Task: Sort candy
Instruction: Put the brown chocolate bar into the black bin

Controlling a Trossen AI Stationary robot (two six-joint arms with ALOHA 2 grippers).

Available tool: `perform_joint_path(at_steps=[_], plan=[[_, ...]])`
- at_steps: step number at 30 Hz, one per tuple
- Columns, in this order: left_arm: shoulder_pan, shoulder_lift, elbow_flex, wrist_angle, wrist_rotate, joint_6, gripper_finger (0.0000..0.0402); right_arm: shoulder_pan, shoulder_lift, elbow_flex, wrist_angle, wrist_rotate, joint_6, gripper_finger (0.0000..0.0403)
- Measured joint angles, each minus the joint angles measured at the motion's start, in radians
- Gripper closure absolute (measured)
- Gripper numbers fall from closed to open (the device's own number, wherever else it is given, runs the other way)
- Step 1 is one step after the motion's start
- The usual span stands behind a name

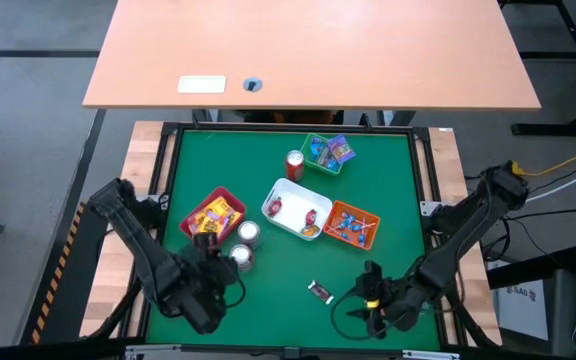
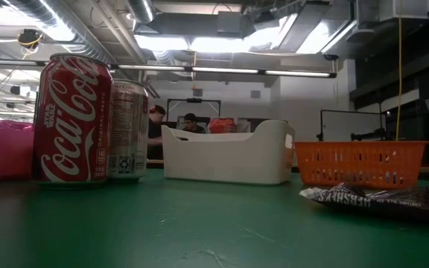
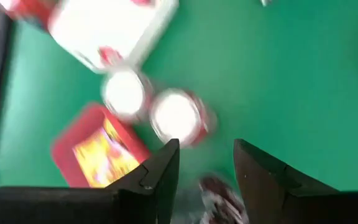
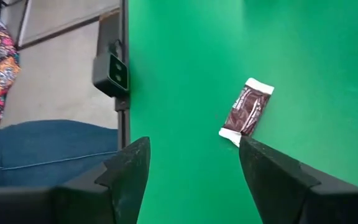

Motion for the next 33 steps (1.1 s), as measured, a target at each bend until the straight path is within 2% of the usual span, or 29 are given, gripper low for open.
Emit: perform_joint_path(at_steps=[3, 9, 19, 33], plan=[[0.032, 0.0, 0.058, 0.011, -0.055, 0.084, 0.0262, 0.0, 0.048, 0.0, 0.013, 0.0, 0.0, 0.0159], [0.1, 0.0, 0.082, 0.078, -0.058, 0.221, 0.0262, -0.016, 0.103, 0.0, 0.012, 0.018, -0.006, 0.0159], [0.17, 0.001, 0.083, 0.167, -0.054, 0.229, 0.0262, -0.075, 0.111, 0.0, -0.018, 0.01, -0.031, 0.0159], [0.175, 0.001, 0.083, 0.205, -0.054, 0.229, 0.0262, -0.162, 0.111, 0.0, -0.013, 0.008, -0.03, 0.0159]])
